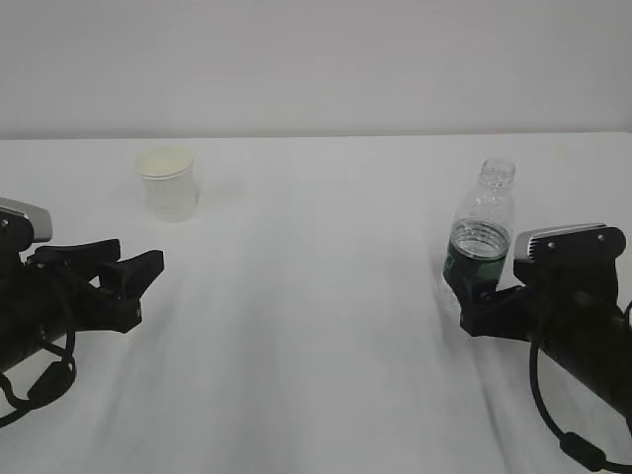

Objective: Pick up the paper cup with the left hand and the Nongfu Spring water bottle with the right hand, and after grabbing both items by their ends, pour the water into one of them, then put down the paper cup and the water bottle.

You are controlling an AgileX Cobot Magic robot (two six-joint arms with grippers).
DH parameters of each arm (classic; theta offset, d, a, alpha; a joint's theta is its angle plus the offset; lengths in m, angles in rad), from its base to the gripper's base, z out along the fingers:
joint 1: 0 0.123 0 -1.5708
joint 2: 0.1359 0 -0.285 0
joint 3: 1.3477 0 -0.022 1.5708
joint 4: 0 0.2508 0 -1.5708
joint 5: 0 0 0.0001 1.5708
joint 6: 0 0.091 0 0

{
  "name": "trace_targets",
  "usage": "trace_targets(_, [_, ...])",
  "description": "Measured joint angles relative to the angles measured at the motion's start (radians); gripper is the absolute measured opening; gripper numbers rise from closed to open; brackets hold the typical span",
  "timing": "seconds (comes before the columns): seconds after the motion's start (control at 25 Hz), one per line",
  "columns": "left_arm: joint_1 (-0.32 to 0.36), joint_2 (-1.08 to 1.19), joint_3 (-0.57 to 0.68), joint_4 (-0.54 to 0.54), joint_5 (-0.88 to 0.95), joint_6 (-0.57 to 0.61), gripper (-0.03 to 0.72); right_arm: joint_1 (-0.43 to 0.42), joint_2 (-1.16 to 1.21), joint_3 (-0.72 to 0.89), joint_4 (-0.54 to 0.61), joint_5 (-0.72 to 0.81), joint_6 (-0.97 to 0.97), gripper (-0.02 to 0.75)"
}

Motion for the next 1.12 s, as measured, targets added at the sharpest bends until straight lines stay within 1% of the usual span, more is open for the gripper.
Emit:
trace_targets(0.36, [0.0, 0.0, 0.0, 0.006, 0.0, 0.0, 0.425, 0.0, 0.1, -0.095, -0.007, 0.0, 0.019, 0.667])
trace_targets(0.76, [0.0, 0.0, 0.0, 0.012, 0.0, 0.0, 0.425, 0.0, 0.107, -0.155, 0.0, 0.0, 0.026, 0.655])
trace_targets(1.12, [0.0, 0.0, 0.0, 0.026, 0.0, 0.0, 0.425, 0.0, 0.108, -0.176, 0.008, 0.0, 0.026, 0.641])
